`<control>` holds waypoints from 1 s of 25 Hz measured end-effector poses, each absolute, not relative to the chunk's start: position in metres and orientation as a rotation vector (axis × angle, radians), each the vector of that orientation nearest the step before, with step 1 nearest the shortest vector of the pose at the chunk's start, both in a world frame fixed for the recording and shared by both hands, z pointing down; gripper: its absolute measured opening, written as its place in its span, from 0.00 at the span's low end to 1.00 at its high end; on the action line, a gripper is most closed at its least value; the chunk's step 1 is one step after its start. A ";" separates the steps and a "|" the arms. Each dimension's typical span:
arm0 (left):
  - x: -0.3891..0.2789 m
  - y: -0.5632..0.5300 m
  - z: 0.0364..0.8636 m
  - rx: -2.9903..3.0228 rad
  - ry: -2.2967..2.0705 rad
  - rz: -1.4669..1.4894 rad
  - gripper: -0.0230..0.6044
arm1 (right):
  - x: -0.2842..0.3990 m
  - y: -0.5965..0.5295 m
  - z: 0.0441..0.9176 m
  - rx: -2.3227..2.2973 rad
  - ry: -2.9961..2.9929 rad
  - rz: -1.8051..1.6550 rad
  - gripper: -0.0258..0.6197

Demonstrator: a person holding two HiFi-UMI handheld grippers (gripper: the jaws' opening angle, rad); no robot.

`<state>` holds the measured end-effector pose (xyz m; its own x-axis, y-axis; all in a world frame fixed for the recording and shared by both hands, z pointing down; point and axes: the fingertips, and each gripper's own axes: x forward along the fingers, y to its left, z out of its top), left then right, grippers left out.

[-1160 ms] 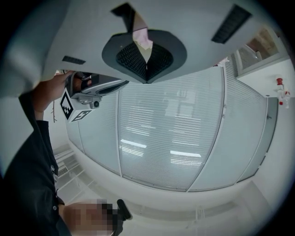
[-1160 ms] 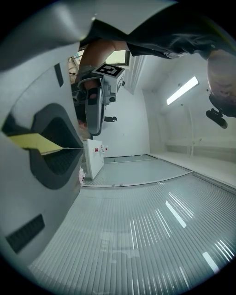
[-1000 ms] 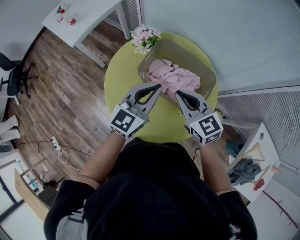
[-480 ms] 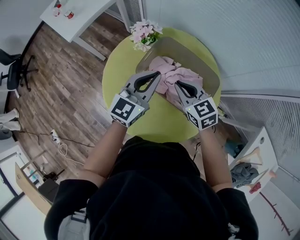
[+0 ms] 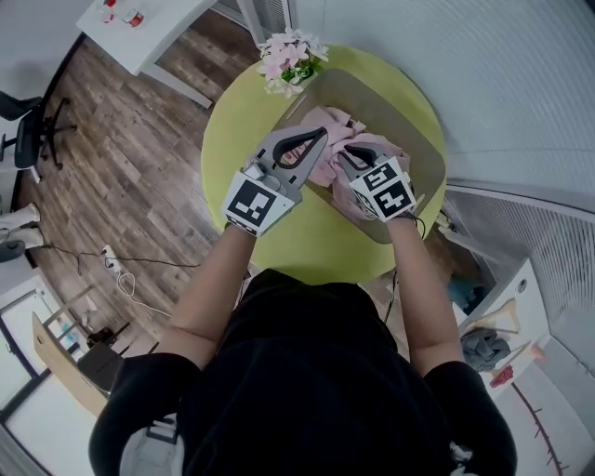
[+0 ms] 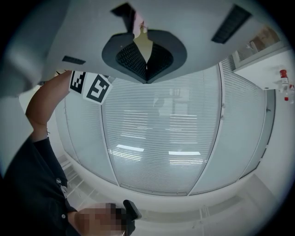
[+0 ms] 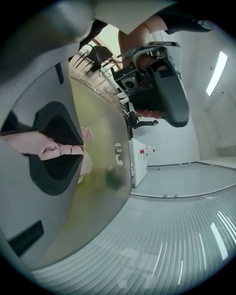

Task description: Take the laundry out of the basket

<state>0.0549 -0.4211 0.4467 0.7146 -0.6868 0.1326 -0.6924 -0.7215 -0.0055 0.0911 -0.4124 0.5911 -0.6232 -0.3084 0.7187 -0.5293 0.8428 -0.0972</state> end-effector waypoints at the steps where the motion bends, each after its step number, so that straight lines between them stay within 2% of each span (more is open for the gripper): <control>1: 0.056 -0.425 0.448 2.870 -1.155 0.196 0.05 | 0.090 -0.415 0.600 0.588 -2.264 0.399 0.13; 7: 0.055 -0.446 0.454 2.839 -1.181 0.159 0.05 | 0.084 -0.420 0.651 0.475 -2.138 0.456 0.36; 12: 0.055 -0.455 0.458 2.821 -1.190 0.132 0.05 | 0.082 -0.427 0.681 0.391 -2.051 0.433 0.47; 15: 0.056 -0.459 0.459 2.803 -1.200 0.075 0.05 | 0.082 -0.427 0.701 0.326 -1.996 0.437 0.57; 25: 0.056 -0.467 0.468 2.783 -1.212 0.068 0.05 | 0.083 -0.420 0.757 0.270 -1.876 0.472 0.74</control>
